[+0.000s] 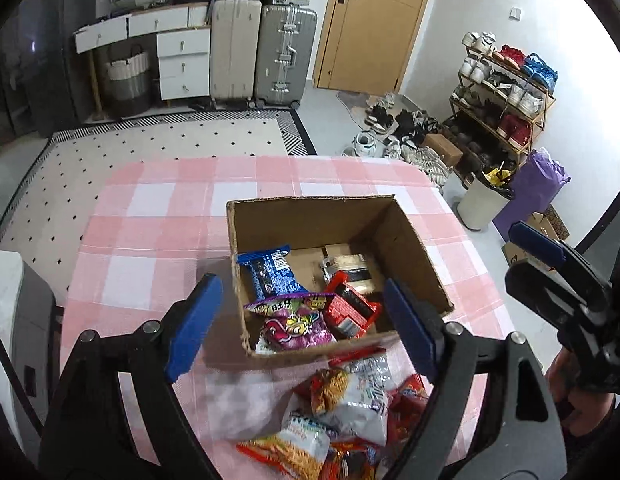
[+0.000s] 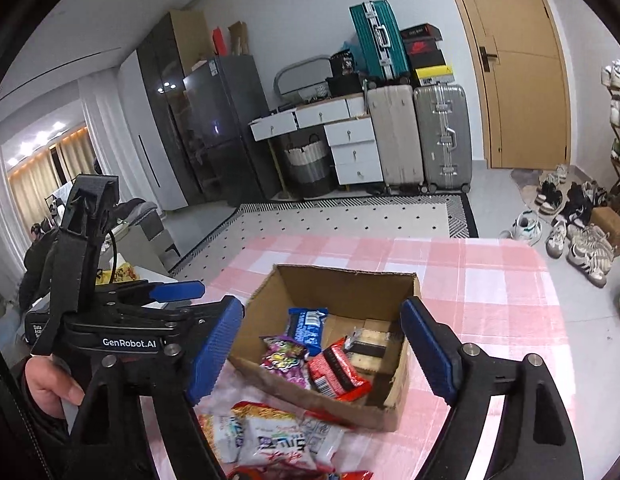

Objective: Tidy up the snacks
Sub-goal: 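Lower both held bags into the cardboard box and open both grippers, then withdraw both grippers from the box back toward the snack pile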

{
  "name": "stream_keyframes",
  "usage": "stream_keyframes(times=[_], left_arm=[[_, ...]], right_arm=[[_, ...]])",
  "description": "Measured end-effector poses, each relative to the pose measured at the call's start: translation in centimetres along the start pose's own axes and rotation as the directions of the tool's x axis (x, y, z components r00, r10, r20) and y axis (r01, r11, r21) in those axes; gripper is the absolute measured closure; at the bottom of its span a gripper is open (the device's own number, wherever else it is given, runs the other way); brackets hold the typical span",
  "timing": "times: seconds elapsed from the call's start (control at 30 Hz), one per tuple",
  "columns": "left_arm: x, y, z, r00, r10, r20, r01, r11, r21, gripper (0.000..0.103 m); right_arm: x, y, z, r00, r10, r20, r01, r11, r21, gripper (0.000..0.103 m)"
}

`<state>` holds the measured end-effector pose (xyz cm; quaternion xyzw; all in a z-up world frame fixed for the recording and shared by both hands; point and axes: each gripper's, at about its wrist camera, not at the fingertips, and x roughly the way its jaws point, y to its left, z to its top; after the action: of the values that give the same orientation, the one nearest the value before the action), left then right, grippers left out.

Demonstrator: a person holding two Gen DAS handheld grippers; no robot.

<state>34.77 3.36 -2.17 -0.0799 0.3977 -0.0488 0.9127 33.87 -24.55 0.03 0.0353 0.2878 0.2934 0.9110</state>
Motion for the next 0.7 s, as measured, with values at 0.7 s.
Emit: stream_keyframes(times=[0.7], left_arm=[[-12.8, -2.6, -6.6, 0.990, 0.024, 0.140, -0.029, 0.999, 0.036, 0.003]], right_arm=[[-12.3, 5.5, -3.9, 0.995, -0.020, 0.100, 0.022, 1.000, -0.020, 0.011]])
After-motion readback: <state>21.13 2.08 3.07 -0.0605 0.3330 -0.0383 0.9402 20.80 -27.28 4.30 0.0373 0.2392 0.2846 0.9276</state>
